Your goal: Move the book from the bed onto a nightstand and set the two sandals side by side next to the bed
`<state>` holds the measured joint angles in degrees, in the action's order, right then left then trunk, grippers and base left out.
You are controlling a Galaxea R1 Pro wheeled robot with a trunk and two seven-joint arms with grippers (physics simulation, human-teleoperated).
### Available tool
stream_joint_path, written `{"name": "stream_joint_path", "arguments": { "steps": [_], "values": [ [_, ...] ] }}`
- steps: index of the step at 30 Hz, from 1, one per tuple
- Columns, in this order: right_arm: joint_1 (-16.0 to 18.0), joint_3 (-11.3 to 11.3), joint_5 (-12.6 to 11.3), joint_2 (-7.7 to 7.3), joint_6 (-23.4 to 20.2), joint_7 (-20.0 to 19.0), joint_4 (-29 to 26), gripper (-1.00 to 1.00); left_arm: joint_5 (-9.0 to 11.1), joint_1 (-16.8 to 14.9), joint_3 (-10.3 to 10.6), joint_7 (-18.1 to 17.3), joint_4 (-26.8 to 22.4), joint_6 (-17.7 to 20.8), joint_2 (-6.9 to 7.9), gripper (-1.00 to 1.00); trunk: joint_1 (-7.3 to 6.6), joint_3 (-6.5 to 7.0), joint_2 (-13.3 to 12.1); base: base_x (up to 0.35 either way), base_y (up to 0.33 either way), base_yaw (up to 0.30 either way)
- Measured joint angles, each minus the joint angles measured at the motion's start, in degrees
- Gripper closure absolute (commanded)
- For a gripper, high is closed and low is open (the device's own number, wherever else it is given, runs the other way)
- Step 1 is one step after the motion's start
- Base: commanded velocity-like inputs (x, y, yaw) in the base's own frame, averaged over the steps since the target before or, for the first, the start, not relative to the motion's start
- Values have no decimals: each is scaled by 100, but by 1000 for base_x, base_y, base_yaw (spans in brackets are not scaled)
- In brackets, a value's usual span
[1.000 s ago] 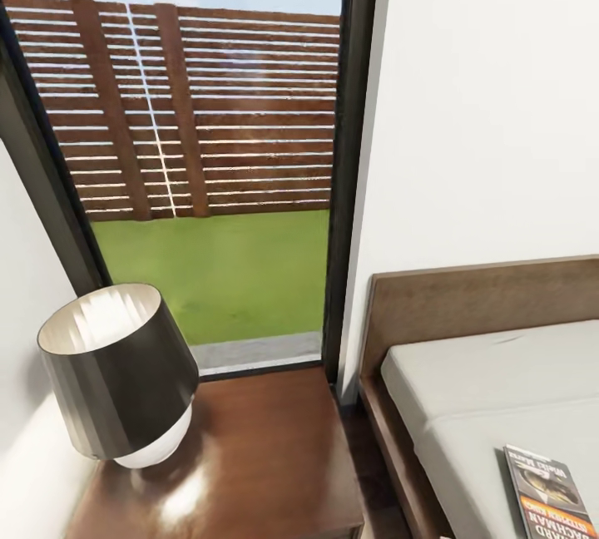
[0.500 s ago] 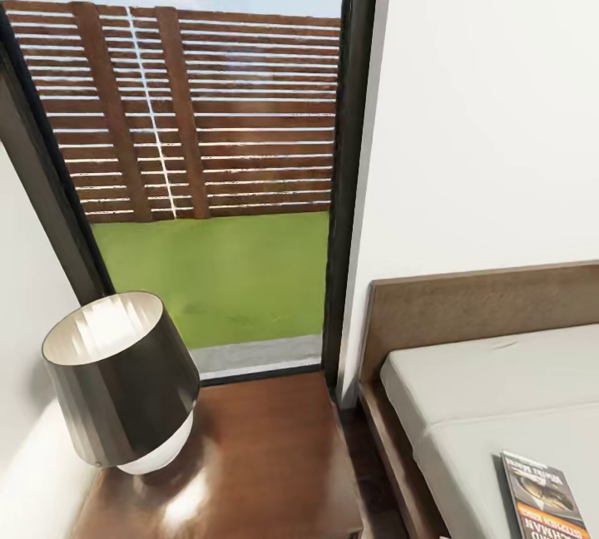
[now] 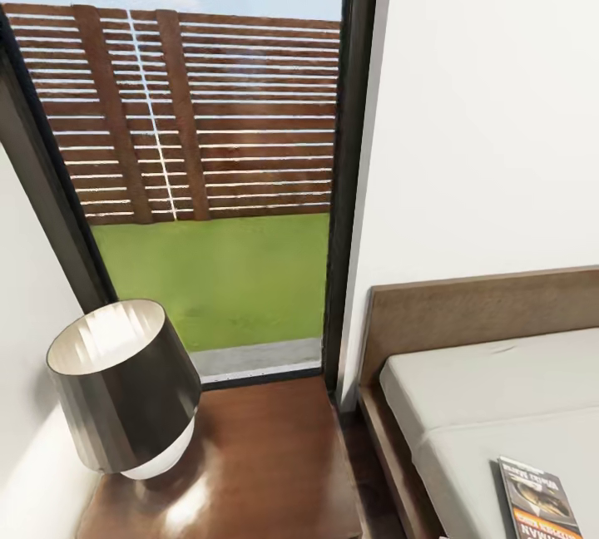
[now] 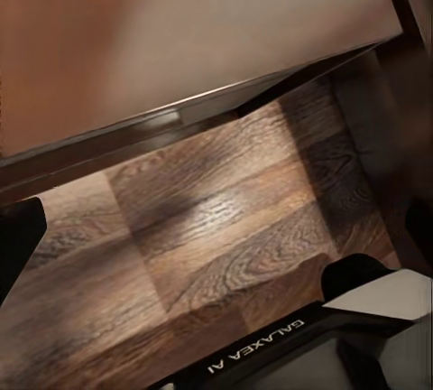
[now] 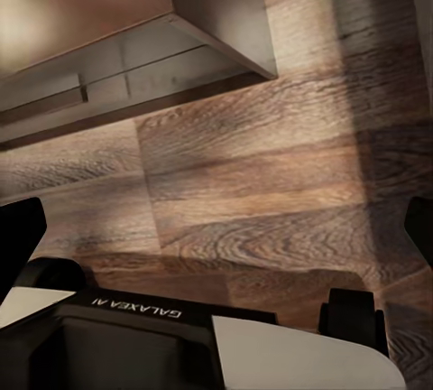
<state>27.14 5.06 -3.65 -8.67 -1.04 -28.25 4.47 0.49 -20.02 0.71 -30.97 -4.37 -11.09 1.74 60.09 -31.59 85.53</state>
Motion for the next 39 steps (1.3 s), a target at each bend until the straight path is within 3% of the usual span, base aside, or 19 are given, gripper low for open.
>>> {"name": "stream_joint_path", "arguments": {
  "steps": [25, 39],
  "values": [
    [0, 0, 0, 0, 0, -7, 0, -100, 0, 0, 0, 0, 0, 0, 0, -100, -549, 449, -1003, 0, 0, 54],
    [0, 0, 0, 0, 1, -4, 0, -100, 0, 1, 0, -1, 0, 0, 0, -100, -857, 701, -1565, 0, 0, 134]
  ]
}}
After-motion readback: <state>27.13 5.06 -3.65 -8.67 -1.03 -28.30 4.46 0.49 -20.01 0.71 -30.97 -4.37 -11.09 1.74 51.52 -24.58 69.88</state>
